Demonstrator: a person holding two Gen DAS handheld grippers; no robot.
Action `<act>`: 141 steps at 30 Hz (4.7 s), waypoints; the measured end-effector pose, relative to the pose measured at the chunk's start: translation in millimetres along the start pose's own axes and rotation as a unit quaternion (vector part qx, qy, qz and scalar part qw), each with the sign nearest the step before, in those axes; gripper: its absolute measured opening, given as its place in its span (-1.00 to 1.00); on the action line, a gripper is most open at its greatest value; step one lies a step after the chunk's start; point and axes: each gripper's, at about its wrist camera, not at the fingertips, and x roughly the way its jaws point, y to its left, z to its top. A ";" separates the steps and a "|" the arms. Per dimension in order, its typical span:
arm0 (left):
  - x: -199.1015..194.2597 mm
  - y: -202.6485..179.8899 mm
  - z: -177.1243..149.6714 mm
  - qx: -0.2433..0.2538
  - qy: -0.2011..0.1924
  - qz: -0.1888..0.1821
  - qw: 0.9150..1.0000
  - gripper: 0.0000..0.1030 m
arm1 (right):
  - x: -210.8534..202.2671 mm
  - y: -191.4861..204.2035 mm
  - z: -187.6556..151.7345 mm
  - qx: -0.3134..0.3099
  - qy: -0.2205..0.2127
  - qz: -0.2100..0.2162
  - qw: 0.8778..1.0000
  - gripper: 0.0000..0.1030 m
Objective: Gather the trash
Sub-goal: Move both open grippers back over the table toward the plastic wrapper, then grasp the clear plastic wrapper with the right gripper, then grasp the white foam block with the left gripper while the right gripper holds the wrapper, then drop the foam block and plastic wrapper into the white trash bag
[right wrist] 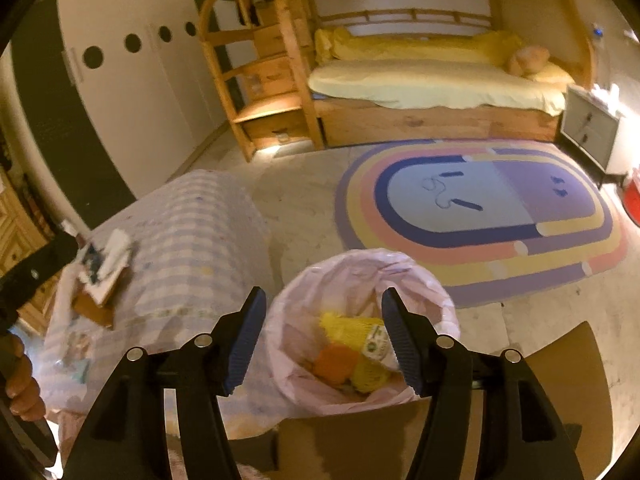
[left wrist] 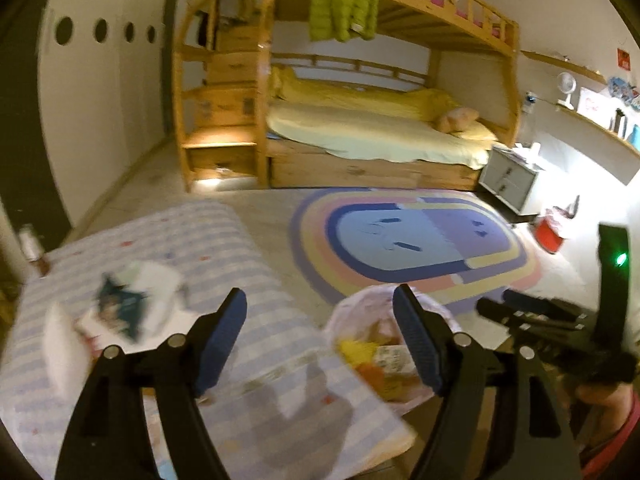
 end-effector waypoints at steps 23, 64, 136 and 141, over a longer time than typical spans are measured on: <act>-113.2 177.9 -108.1 -0.127 0.008 0.233 0.964 0.57 | 8.9 214.7 -43.7 -0.200 0.045 0.158 0.966 0.16; -60.4 204.3 -148.4 -0.113 0.093 0.234 0.961 0.57 | 61.1 257.5 -46.9 -0.227 0.103 0.241 0.938 -1.00; -6.2 -24.7 -37.4 0.083 -0.004 0.018 0.996 -0.58 | -38.7 37.7 -12.1 -0.064 -0.078 -0.088 0.991 -1.00; 18.8 -43.8 -34.7 0.097 0.012 -0.004 0.995 -0.58 | -22.2 9.8 -12.7 -0.051 -0.061 -0.122 0.989 -0.99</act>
